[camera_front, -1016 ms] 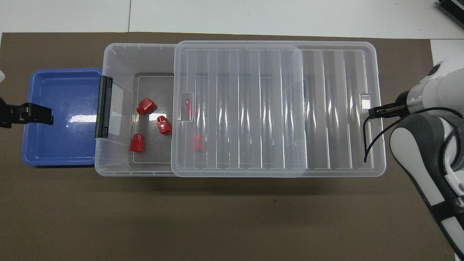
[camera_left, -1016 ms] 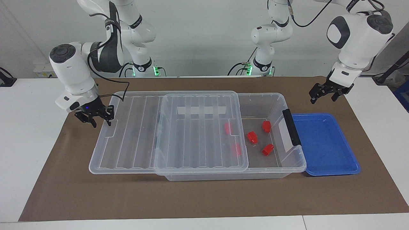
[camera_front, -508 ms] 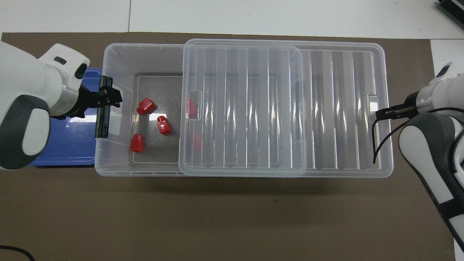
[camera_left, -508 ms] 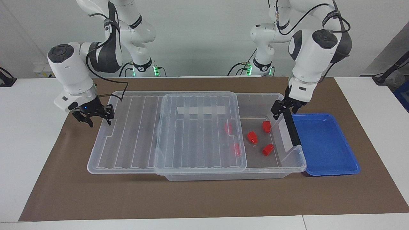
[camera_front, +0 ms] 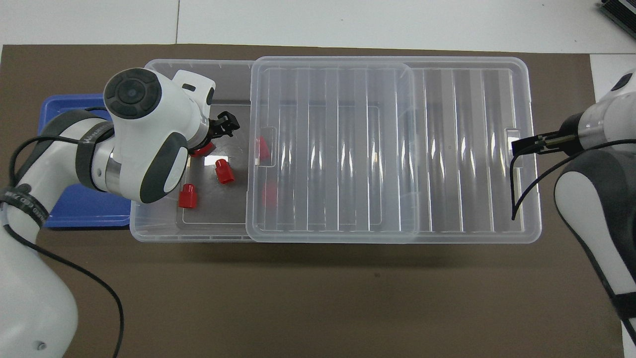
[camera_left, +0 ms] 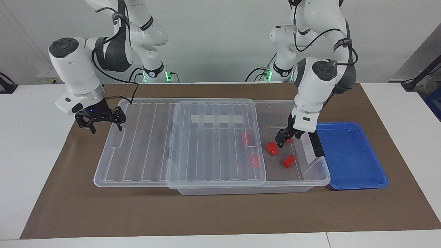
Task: Place red block in blue tray from box
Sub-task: 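Reach the left gripper into the opened box toward a red block, then grasp a red block with the left gripper and lift it out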
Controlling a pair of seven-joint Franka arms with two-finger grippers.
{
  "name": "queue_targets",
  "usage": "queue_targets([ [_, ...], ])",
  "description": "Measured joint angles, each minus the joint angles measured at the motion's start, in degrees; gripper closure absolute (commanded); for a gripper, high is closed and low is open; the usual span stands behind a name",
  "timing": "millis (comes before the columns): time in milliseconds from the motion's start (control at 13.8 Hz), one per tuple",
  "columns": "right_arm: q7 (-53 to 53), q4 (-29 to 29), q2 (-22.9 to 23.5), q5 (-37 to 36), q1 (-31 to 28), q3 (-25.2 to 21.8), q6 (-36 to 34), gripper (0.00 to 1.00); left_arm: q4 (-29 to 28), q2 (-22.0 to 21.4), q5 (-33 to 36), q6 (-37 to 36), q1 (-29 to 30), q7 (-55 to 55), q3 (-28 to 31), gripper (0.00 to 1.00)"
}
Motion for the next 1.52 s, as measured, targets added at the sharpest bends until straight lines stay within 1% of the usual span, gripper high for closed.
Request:
queue_targets([
  [145, 4.44, 2.54, -0.14, 0.0, 1.2, 0.04, -2.79, 0.0, -1.76, 2.64, 1.3, 3.89, -0.81, -1.08, 0.03, 0.0],
  [218, 6.91, 4.36, -0.19, 0.0, 1.43, 0.04, -4.87, 0.0, -3.22, 3.24, 2.14, 5.25, -0.81, -1.16, 0.08, 0.0],
  [363, 11.82, 8.98, -0.23, 0.0, 1.91, 0.05, -10.49, 0.0, -5.68, 3.36, 3.33, 6.36, -0.82, -1.16, 0.11, 0.0],
  [508, 15.65, 12.38, -0.27, 0.0, 2.26, 0.05, -14.16, 0.0, -6.69, 3.16, 3.55, 6.7, -0.86, -1.16, 0.1, 0.0],
  [580, 16.86, 13.23, -0.28, 0.0, 2.27, 0.05, -15.32, 0.0, -6.94, 3.01, 3.59, 6.72, -0.89, -1.16, 0.09, 0.04],
  [798, 17.71, 13.67, -0.97, 0.0, 2.15, 0.0, -18.95, 0.0, -7.43, 2.77, 3.64, 6.74, -0.98, -1.16, 0.07, 0.7],
  [870, 17.71, 13.69, -1.45, 0.0, 2.12, -0.03, -20.54, 0.0, -7.66, 2.75, 3.64, 6.74, -1.01, -1.16, 0.07, 0.95],
  [943, 17.71, 13.67, -1.99, 0.0, 2.09, -0.06, -21.68, 0.0, -7.96, 2.69, 3.65, 6.74, -1.07, -1.15, 0.07, 1.0],
  [1161, 17.71, 13.35, -3.52, 0.0, 2.04, -0.13, -22.91, 0.0, -8.36, 2.51, 3.66, 6.45, -1.21, -1.15, 0.07, 1.0],
  [1233, 17.71, 13.07, -3.86, 0.0, 2.0, -0.16, -23.07, 0.0, -8.29, 2.34, 3.66, 5.38, -1.21, -1.16, 0.09, 1.0],
  [1378, 17.7, 12.79, -4.05, 0.14, 1.86, -0.2, -23.07, 0.0, -6.68, 1.64, 3.63, -0.14, -1.2, -1.18, 0.14, 1.0],
  [1523, 17.28, 12.57, -4.05, 0.74, 1.67, -0.21, -23.07, 0.0, -1.34, 0.63, 3.0, -9.54, -1.13, -1.2, 0.34, 1.0],
])
